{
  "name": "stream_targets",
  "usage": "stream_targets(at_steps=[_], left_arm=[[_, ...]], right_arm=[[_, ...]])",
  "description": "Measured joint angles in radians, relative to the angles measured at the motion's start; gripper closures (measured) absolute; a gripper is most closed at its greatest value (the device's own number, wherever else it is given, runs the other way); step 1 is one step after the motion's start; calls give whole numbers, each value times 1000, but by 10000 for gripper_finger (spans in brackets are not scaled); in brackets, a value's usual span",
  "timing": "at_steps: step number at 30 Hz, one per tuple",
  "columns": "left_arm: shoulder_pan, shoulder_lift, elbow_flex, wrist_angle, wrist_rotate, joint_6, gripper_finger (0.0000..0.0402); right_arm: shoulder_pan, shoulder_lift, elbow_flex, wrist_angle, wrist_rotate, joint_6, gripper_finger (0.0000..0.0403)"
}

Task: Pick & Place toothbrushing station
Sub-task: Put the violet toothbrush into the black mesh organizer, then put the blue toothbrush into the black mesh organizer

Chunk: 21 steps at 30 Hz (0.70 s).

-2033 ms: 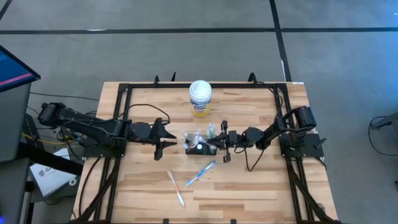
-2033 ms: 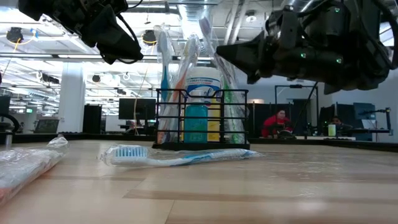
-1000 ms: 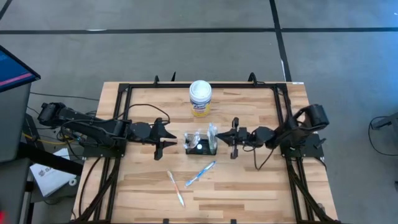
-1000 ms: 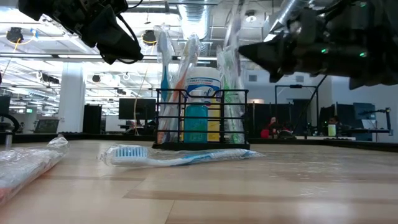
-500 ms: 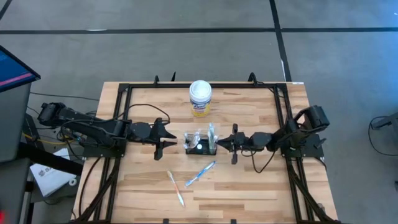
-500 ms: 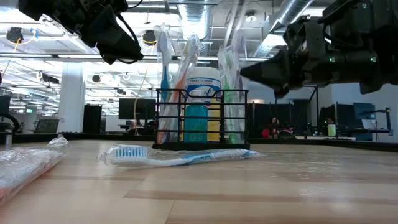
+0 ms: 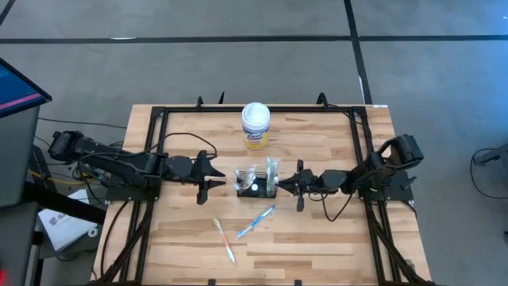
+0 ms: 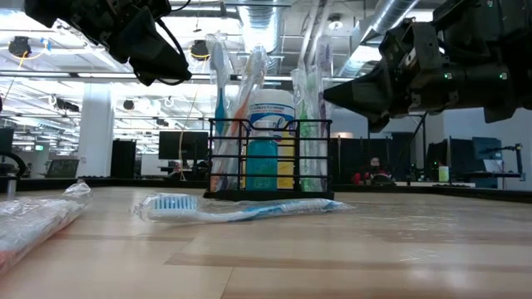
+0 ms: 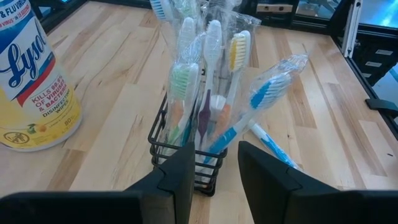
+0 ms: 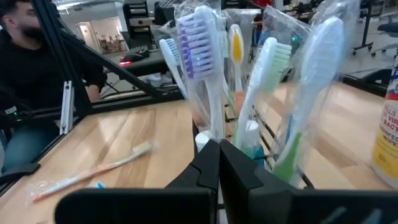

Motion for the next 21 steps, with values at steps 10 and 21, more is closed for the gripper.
stream_targets(at_steps=[10,21], left_arm=[[0,0,0,0,3,0,285],[0,0,0,-1,3,0,285]], right_arm=[[6,0,0,12,2,-8,400],[6,-1,0,61,19,-59,280]])
